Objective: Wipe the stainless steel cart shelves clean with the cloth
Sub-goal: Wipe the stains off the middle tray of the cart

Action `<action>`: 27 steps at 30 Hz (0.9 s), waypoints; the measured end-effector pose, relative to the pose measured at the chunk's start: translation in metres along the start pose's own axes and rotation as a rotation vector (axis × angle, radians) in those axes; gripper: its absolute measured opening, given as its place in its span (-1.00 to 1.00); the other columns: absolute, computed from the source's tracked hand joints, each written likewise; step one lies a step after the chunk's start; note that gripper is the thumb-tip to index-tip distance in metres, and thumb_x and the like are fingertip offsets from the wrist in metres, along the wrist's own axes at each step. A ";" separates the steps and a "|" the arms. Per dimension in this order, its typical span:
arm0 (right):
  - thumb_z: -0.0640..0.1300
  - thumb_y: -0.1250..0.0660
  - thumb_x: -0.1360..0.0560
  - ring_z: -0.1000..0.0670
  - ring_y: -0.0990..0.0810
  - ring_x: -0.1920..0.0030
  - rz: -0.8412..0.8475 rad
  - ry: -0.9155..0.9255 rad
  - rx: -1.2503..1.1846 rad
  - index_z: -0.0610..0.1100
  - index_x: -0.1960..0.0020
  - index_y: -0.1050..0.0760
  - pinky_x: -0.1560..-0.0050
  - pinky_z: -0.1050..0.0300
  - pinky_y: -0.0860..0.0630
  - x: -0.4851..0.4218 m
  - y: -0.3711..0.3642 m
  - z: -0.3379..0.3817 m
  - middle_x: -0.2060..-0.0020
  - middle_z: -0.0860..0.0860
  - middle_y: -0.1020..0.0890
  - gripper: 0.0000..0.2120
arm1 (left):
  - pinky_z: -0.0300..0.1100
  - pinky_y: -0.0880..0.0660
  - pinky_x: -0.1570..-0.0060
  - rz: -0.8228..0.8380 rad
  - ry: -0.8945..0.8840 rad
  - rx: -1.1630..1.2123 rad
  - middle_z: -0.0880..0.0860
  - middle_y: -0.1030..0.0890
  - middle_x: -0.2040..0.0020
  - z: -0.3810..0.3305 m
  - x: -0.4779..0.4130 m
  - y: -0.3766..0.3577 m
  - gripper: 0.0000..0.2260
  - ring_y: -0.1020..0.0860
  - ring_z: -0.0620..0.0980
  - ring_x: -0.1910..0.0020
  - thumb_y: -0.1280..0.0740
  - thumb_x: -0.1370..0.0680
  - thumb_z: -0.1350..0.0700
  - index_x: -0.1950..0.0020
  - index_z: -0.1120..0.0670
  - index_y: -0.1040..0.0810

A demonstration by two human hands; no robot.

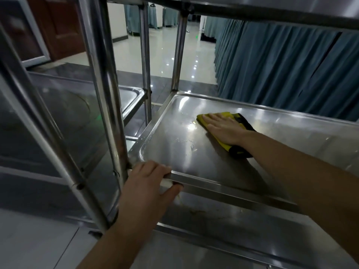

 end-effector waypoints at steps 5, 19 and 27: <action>0.25 0.31 -0.56 0.17 0.28 -0.50 0.005 0.417 0.030 0.38 -0.39 0.31 -0.48 0.11 0.32 0.089 -0.020 0.078 -0.47 0.27 0.22 -0.58 | -0.27 -0.29 0.01 -0.074 -0.048 -0.014 -0.05 -0.57 0.14 -0.002 0.002 0.002 -0.66 -0.42 -0.07 0.08 -0.31 -0.35 -0.16 0.07 0.05 -0.63; 0.12 0.18 -0.66 0.03 0.10 -0.54 -0.039 0.218 0.033 0.19 -0.53 0.15 -0.51 -0.02 0.18 -0.051 0.004 0.056 -0.55 0.10 0.04 -0.55 | -0.21 -0.38 -0.02 -0.101 -0.079 0.027 -0.07 -0.56 0.11 0.000 0.000 0.000 -0.73 -0.47 -0.04 0.04 -0.36 -0.35 -0.13 0.08 0.02 -0.61; 0.11 0.17 -0.66 0.04 0.16 -0.54 0.012 0.142 -0.019 0.18 -0.54 0.15 -0.48 0.00 0.22 -0.051 0.005 0.068 -0.56 0.09 0.10 -0.54 | -0.26 -0.33 -0.04 -0.097 -0.089 0.021 -0.06 -0.58 0.10 0.003 0.001 0.002 -0.69 -0.45 -0.07 0.05 -0.37 -0.34 -0.15 0.07 0.03 -0.63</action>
Point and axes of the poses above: each hand's wrist, its own x-axis away from the middle knuckle, its own y-axis out of the back of the hand, z = x × y, the point moved 9 cm from there along -x, towards the middle knuckle
